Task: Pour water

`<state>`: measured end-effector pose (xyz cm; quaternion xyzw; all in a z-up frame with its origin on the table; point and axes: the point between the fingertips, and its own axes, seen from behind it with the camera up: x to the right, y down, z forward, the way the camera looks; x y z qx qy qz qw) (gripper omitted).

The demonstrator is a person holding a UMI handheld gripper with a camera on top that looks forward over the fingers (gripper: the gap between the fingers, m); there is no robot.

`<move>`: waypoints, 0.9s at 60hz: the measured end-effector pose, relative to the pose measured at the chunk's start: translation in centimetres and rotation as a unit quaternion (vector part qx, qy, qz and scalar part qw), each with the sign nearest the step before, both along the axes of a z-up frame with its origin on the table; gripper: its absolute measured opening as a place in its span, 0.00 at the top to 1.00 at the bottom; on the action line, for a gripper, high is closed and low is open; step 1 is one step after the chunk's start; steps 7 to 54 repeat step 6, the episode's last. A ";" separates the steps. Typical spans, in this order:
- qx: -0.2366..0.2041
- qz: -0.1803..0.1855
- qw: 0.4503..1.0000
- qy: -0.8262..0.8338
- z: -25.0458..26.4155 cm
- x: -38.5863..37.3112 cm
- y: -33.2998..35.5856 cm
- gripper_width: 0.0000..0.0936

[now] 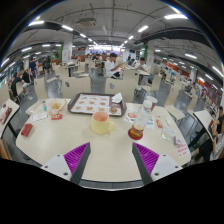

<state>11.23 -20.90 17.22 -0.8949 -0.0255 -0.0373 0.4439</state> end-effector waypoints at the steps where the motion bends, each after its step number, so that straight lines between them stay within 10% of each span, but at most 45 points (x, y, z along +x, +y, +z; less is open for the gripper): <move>1: 0.001 -0.001 1.000 0.002 0.0 -0.2 -0.1 0.09; 54: 0.002 -0.001 1.000 0.007 0.0 -0.5 -0.5 0.10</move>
